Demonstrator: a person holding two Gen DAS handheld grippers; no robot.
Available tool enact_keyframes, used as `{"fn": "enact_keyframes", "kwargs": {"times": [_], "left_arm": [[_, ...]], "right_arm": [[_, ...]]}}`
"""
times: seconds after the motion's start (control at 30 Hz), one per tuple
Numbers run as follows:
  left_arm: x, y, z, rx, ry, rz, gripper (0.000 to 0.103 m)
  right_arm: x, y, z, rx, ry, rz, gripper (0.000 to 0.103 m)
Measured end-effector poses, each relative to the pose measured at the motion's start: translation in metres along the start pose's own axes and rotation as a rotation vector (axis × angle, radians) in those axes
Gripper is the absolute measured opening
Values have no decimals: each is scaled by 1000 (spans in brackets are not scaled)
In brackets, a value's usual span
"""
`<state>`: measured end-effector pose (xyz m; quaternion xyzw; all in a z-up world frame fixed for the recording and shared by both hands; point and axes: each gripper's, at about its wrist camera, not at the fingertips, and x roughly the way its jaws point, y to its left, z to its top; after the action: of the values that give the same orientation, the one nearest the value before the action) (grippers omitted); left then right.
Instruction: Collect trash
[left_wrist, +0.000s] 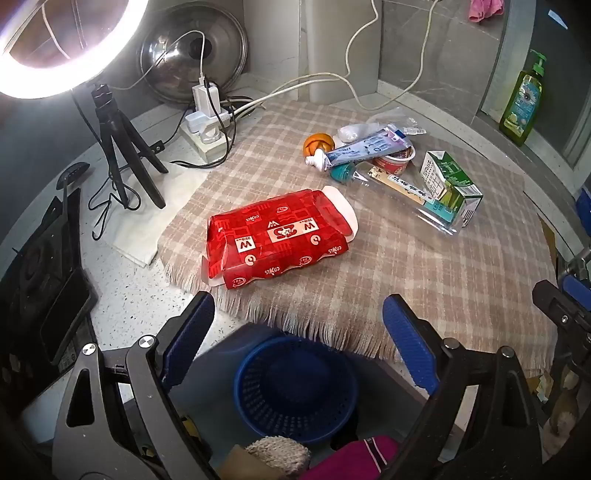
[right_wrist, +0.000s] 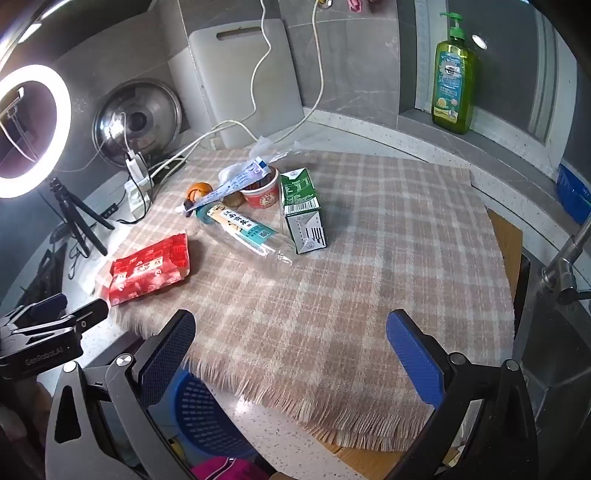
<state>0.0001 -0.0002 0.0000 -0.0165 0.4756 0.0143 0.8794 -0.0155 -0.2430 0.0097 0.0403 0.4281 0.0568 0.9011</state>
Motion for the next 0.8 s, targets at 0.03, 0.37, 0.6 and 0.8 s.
{"fn": "enact_keyframes", "kwargs": {"times": [0.03,0.37,0.6,0.8], "left_arm": [[0,0,0,1,-3,-1,95],[0,-1,0,3,-5,3,95],[0,-1,0,5,-4,1,95],[0,-1,0,4,-4,1,95]], "right_arm": [[0,0,0,0,-1,2,102],[2,-1,-3,20,8,6,102],[1,-7,2,40,21,21,102],[0,-6,0,46,26,28,102]]}}
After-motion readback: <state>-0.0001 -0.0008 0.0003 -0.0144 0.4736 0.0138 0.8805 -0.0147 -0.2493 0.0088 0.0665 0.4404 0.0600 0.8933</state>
